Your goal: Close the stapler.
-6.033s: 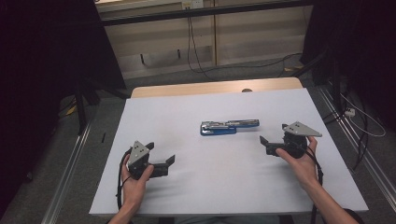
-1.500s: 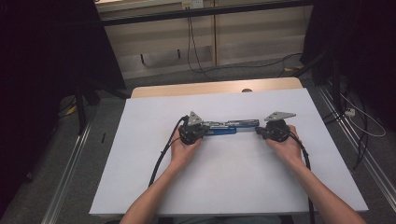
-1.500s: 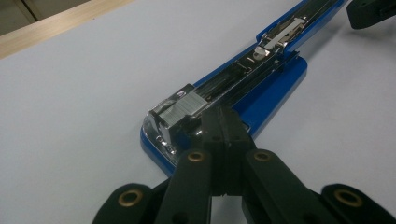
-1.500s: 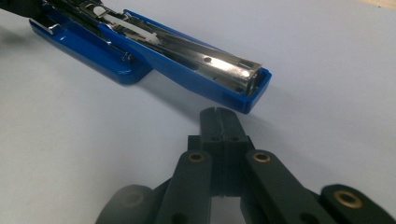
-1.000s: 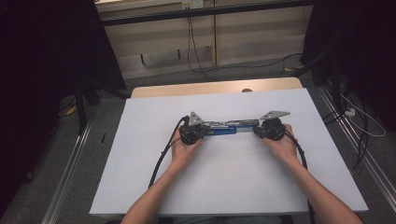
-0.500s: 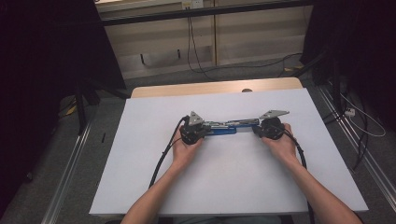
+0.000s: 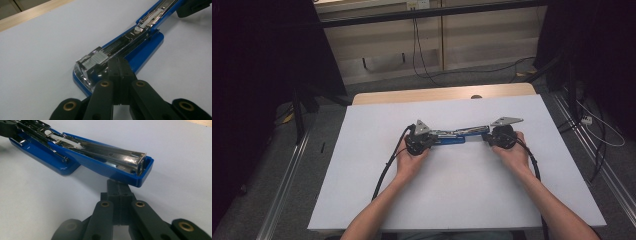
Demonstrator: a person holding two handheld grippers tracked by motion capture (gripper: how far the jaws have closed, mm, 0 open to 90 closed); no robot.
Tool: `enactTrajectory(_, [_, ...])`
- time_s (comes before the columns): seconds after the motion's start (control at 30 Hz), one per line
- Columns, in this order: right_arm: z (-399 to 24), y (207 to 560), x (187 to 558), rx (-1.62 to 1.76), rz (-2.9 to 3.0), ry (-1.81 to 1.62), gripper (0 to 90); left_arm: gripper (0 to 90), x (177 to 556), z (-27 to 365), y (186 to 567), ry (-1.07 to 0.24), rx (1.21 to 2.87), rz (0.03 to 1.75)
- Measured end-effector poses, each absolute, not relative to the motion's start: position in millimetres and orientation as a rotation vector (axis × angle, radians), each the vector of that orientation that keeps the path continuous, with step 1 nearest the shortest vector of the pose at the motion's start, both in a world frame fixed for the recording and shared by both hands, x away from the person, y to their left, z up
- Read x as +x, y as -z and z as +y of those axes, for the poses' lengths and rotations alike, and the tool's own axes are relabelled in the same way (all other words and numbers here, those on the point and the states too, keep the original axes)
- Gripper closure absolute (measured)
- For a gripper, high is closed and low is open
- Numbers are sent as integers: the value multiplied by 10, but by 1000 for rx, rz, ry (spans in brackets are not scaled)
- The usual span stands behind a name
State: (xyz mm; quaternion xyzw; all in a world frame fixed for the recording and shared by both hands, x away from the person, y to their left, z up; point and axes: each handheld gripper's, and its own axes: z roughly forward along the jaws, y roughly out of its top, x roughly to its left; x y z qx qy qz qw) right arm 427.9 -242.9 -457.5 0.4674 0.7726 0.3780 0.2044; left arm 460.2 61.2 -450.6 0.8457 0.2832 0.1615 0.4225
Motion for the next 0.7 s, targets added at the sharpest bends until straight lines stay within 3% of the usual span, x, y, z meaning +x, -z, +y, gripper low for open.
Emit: enactTrajectory(0.7, [-2420,4544,4265,1283,2117,-1118,900,900,4600,610,4512,-397,2107,713])
